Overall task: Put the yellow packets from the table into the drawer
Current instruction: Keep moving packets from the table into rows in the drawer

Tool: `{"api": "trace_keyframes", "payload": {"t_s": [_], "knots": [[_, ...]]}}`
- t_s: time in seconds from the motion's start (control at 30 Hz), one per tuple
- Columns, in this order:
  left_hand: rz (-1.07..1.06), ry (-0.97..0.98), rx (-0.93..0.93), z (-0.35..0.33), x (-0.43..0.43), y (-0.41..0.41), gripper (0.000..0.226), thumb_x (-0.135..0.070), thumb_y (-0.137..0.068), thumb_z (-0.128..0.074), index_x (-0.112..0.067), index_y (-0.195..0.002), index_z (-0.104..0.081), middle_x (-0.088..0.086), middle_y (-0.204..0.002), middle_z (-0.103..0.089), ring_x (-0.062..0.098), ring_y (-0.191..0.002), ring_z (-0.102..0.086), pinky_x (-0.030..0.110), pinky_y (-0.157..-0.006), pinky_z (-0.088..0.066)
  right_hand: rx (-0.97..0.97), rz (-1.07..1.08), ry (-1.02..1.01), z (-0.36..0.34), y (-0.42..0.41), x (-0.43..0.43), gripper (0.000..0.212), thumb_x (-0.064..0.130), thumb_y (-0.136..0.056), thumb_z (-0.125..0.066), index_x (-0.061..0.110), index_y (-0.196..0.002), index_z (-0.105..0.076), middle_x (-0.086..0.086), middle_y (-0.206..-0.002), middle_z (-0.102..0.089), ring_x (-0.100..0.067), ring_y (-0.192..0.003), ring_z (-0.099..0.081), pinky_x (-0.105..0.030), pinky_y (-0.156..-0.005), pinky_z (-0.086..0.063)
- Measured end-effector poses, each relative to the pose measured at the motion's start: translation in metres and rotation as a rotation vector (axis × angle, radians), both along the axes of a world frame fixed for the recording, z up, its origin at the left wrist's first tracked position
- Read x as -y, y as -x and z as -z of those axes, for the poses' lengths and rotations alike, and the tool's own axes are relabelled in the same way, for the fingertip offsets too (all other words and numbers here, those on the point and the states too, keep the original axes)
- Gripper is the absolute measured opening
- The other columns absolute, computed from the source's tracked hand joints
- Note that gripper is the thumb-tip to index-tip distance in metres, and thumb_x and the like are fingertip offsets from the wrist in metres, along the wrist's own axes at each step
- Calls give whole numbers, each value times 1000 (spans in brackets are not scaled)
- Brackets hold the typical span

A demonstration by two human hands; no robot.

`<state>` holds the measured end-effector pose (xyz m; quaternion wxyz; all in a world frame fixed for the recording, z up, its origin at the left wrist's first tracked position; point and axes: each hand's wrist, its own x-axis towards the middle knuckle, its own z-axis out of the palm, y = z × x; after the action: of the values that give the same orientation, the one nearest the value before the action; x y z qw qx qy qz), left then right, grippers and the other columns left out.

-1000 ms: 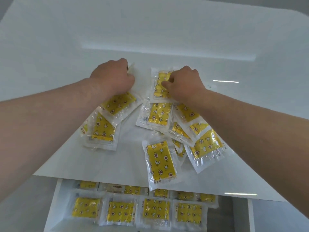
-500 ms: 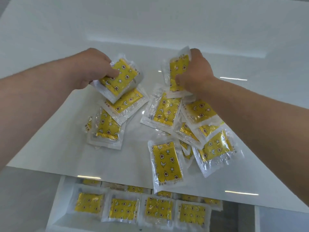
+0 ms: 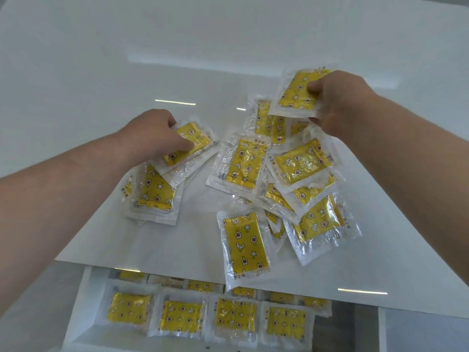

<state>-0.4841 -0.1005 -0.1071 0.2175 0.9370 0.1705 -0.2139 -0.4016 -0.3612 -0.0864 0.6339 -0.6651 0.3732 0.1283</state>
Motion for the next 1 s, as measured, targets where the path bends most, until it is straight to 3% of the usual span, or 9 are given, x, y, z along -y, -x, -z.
{"api": "trace_keyframes", "payload": {"t_s": [0.3, 0.4, 0.47, 0.53, 0.63, 0.77, 0.87, 0.93, 1.0], "knots": [[33, -77, 19, 0, 0, -3, 69, -40, -71, -80, -10, -126, -50, 6, -116, -54, 27, -103, -52, 31, -77, -38, -31, -184, 40, -7, 18, -12, 10, 1, -84, -67, 8, -85, -60, -13, -102, -70, -27, -86, -72, -48, -78, -59], [118, -182, -13, 1, 1, -5, 60, -47, -70, -78, -9, -112, -58, 6, -107, -58, 27, -93, -54, 32, -72, -41, -55, -313, 139, -2, 54, -25, 24, -1, -80, -71, 16, -75, -55, -12, -96, -69, -32, -86, -71, -52, -78, -58], [145, -185, -50, -2, 3, -6, 47, -47, -69, -78, -8, -87, -56, 4, -86, -56, 25, -80, -50, 30, -62, -36, -61, -391, 238, 8, 76, -32, 21, 2, -76, -73, 17, -76, -58, -8, -92, -69, -29, -81, -70, -48, -76, -59], [145, -166, -82, -7, 4, -6, 49, -45, -69, -79, -9, -77, -48, 1, -72, -45, 25, -76, -47, 30, -58, -32, -56, -478, 367, 18, 90, -39, 15, 7, -77, -70, 11, -85, -58, -3, -83, -65, -20, -73, -65, -41, -69, -59], [157, -158, -23, -12, 2, -5, 51, -39, -68, -80, -8, -96, -52, 3, -85, -50, 26, -82, -47, 31, -66, -37, 19, -608, 580, 27, 101, -51, 14, 5, -78, -61, 10, -83, -49, 1, -67, -47, -14, -58, -47, -22, -41, -37], [38, -9, 86, -16, -10, 3, 51, -27, -71, -80, -5, -107, -51, 7, -99, -49, 25, -86, -47, 31, -60, -37, 61, -654, 720, 33, 111, -68, 19, 3, -75, -56, 12, -70, -39, 1, -58, -40, -12, -48, -39, -18, -34, -24], [-138, 145, 126, -15, -24, 15, 46, -27, -72, -81, -9, -99, -49, 6, -99, -50, 24, -87, -50, 32, -62, -41, 91, -625, 773, 37, 116, -81, 14, 16, -80, -56, 6, -88, -53, -8, -83, -60, -26, -77, -60, -23, -56, -42], [-261, 262, 153, -14, -33, 24, 46, -26, -73, -81, -8, -104, -53, 6, -101, -56, 23, -87, -56, 34, -72, -49, 81, -632, 830, 38, 119, -90, 40, 25, -87, -55, -2, -116, -48, -14, -112, -57, -33, -105, -56, -35, -85, -48], [-378, 424, 178, -17, -38, 34, 43, -22, -75, -80, -9, -108, -56, 3, -98, -63, 17, -82, -62, 30, -68, -51, 71, -660, 932, 40, 122, -97, 49, 29, -89, -53, -5, -123, -45, -15, -122, -51, -35, -115, -49, -41, -98, -43]]}}
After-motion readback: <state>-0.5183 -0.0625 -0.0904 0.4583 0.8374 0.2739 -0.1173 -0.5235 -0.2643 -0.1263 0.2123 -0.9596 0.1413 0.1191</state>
